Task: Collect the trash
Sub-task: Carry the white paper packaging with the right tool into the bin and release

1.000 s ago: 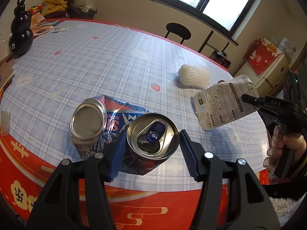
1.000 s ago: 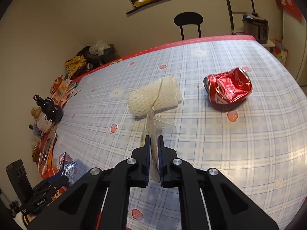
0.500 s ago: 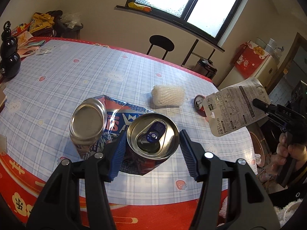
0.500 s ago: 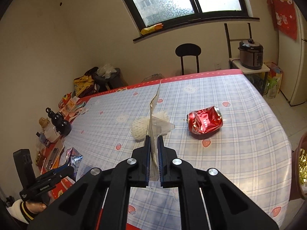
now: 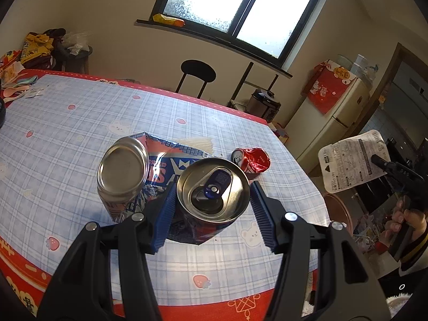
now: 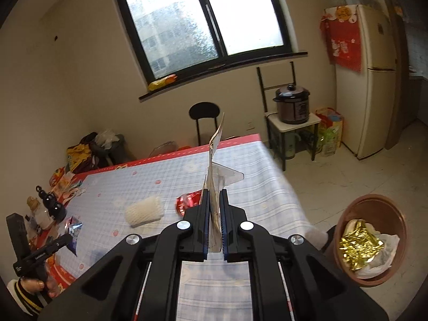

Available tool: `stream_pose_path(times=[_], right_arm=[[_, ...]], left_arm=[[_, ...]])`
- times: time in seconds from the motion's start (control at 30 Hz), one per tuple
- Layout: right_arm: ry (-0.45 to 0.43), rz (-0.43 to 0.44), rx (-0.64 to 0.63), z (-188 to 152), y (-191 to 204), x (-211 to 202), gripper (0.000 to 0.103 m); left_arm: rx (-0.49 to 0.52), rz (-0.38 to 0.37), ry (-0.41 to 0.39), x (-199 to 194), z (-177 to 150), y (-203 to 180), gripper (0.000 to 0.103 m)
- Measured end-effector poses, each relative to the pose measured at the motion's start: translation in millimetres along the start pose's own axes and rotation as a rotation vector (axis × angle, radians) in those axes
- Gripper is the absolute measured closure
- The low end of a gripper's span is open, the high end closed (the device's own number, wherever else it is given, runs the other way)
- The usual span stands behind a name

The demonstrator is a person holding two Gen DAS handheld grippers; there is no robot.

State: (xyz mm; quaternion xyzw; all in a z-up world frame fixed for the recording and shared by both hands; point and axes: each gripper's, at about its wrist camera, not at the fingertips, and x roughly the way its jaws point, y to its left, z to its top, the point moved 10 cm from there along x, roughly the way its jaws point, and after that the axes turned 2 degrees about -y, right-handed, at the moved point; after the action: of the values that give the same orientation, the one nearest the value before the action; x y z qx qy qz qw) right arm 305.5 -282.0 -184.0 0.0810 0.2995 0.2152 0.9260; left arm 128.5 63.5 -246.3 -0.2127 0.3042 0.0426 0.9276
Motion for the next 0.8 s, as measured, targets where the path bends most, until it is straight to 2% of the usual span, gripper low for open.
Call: stream_pose_path(times=[0.17,0.4,0.63,0.7,0.77,0.8], right_arm=[[-0.015,-0.201,0.037,15.1,-93.1,-22.3,0.094],[0.011,-0.423,0.065,20.6,-200.9,-40.0,0.094],[0.038,-0.531,0.109,21.7,-273.9,-46.1,0.093],[0.031,-0.522,0.141,20.5,-282.8,-51.6,0.083],[0.004,-0.548,0.14,22.5,-285.7,-59.7,0.04],[-0.009,-0.56,0.136,23.6,-286.5,-63.1,0.033]], left_arm=[[0.013,-0.009,0.017,13.8,-4.6,-20.4,0.046],[0.029,-0.024,0.038,33.7,-10.2,-55.0,0.046],[0.046,-0.03,0.052,47.9,-17.0,-82.6,0.046],[0.05,-0.033,0.054,51.5,-17.0,-88.6,0.046],[0.056,-0.039,0.054,53.5,-16.7,-93.1,0.046],[0.06,-0.044,0.054,53.7,-16.7,-96.0,0.046]])
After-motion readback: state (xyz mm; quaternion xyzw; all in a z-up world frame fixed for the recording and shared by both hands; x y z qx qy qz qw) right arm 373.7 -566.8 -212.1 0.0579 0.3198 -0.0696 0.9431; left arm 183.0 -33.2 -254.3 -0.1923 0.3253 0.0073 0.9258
